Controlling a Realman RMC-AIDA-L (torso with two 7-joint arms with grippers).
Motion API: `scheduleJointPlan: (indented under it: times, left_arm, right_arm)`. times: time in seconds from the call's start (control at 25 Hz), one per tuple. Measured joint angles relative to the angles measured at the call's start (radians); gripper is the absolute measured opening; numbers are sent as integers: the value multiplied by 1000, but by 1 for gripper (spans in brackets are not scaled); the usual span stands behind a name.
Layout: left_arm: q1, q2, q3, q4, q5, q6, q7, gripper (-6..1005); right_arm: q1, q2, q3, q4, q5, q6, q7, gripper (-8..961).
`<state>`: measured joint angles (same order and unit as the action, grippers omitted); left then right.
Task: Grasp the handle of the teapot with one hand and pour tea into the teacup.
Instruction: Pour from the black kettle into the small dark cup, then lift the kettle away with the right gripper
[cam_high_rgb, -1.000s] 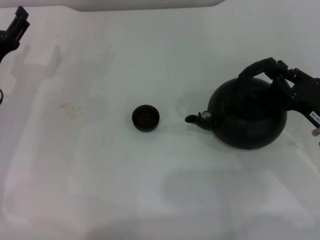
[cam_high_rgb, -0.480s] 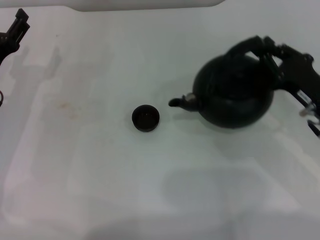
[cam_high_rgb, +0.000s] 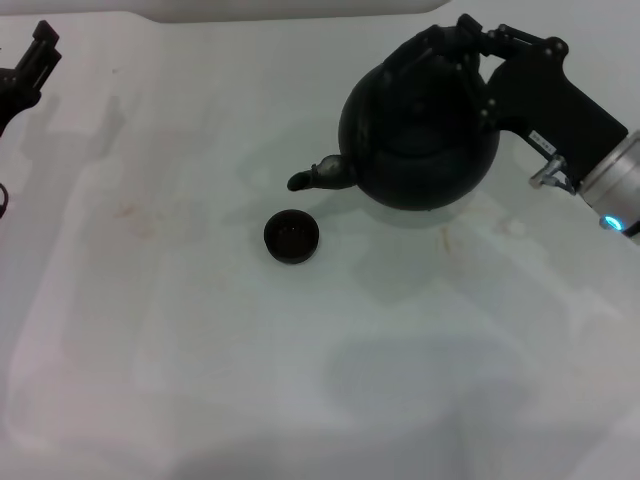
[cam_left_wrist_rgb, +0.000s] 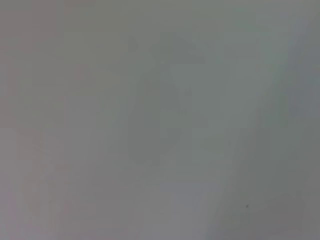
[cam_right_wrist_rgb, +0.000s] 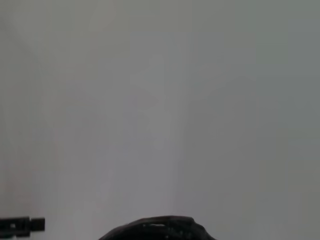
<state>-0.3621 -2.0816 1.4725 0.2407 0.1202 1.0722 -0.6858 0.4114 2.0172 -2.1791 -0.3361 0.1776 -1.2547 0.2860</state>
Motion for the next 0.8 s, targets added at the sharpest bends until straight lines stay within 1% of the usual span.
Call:
scheduleJointPlan:
  times: [0.24, 0.8]
  left_arm:
    - [-3, 0, 0, 0, 1, 0, -1, 863]
    - [-7, -2, 0, -9, -6, 0, -1, 863]
  right_arm:
    - [3, 0, -1, -23, 0, 36, -125, 175]
    - [6, 5, -2, -36, 2, 40, -317, 137]
